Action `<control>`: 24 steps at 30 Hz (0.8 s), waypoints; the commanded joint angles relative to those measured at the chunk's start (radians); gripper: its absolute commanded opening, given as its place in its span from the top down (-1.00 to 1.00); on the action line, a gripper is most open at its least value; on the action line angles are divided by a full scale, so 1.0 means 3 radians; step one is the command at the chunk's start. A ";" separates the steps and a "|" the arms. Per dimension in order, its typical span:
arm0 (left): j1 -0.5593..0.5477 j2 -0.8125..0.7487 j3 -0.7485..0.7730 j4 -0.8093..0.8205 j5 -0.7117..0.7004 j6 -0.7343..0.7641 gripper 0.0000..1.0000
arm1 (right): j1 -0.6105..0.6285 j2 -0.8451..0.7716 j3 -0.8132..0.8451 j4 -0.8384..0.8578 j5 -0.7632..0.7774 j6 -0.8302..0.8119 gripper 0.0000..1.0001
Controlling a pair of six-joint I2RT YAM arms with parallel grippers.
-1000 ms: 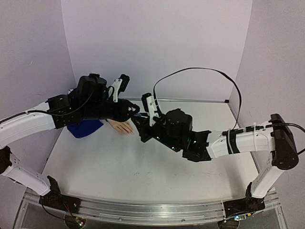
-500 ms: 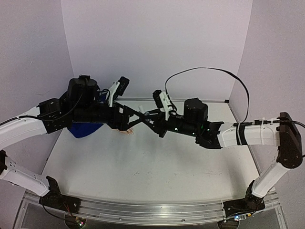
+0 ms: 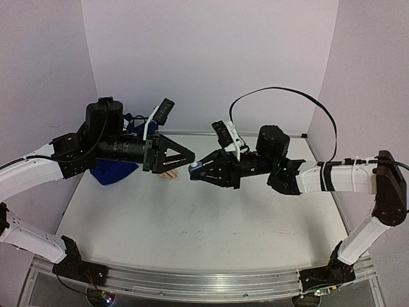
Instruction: Paint the nails
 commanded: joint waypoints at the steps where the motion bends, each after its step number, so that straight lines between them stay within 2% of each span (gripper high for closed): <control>1: -0.0078 0.0008 0.0127 0.0280 0.0267 0.0029 -0.21 | -0.0002 0.0076 0.0112 0.0606 -0.0157 0.0343 1.00; 4: -0.0109 0.0043 0.0116 0.0278 0.0255 0.0027 -0.14 | 0.0001 0.0116 0.0103 0.0726 -0.0133 0.0420 1.00; 13: -0.0115 0.0165 0.0142 0.0265 0.0068 0.0023 0.43 | -0.0003 0.0124 0.0096 0.0765 -0.0038 0.0404 1.00; 16: -0.0115 0.0185 0.0159 0.0238 -0.0015 0.0036 0.66 | -0.0002 0.0094 0.0067 0.0700 0.0205 0.0306 1.00; 18: -0.0115 0.0192 0.0181 0.0170 -0.0143 0.0059 0.84 | -0.0001 0.0033 0.0045 0.0507 0.0568 0.0151 1.00; 19: -0.0115 0.0203 0.0201 0.0099 -0.0240 0.0070 0.95 | 0.0002 0.0006 0.0040 0.0384 0.0833 0.0058 1.00; 20: -0.0115 0.0214 0.0232 0.0003 -0.0384 0.0081 1.00 | 0.0024 -0.0028 0.0044 0.0221 0.1385 -0.0037 1.00; 21: -0.0118 0.0231 0.0280 -0.0127 -0.0581 0.0081 1.00 | 0.0109 -0.0062 0.0084 -0.0016 0.2222 -0.0172 1.00; 23: -0.0125 0.0259 0.0356 -0.0385 -0.1079 0.0015 1.00 | 0.0563 0.0001 0.0248 -0.0533 0.4839 -0.0472 1.00; 24: -0.0126 0.0273 0.0384 -0.0525 -0.1360 -0.0047 1.00 | 0.0751 0.0109 0.0330 -0.0534 0.5759 -0.0688 1.00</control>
